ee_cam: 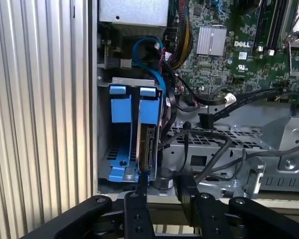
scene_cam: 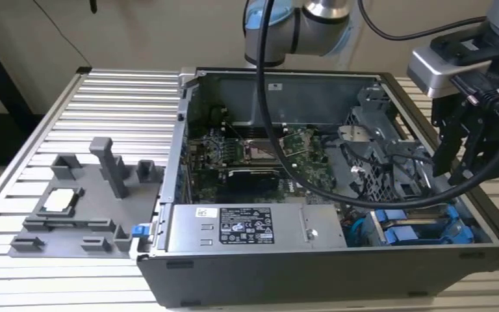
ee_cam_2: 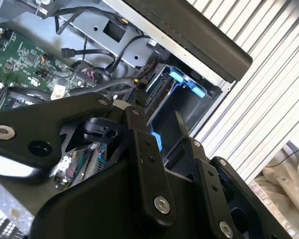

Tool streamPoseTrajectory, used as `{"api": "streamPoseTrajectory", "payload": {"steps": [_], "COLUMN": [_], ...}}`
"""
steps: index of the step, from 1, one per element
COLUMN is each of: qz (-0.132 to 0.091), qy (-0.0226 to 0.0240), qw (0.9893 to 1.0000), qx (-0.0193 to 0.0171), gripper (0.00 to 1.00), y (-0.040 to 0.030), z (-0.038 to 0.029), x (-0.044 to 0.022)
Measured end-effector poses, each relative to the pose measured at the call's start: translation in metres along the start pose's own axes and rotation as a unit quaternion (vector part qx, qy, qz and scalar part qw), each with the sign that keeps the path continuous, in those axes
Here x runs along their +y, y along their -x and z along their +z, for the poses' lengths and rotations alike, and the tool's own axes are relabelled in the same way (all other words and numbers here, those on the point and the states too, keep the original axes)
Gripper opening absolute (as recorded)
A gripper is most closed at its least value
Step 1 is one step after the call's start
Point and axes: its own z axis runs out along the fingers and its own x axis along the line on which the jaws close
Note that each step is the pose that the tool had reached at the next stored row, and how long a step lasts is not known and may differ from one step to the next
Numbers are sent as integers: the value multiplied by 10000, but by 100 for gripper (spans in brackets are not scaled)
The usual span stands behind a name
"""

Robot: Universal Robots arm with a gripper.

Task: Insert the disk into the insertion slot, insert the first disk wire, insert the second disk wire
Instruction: 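Insert the first disk wire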

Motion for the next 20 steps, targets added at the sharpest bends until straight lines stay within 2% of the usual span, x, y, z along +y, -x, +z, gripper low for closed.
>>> {"api": "streamPoseTrajectory", "payload": {"steps": [3, 4, 10, 15, 20], "qz": [-17, -24, -37, -43, -46], "qy": [-111, -133, -152, -207, -225], "qw": [9999, 9999, 9999, 9998, 9997], "qx": [6, 6, 4, 7, 12], "gripper": [40, 40, 40, 40, 40], "y": [13, 23, 99, 110, 111], "z": [25, 31, 46, 72, 85], "x": [6, 7, 30, 54, 70]}}
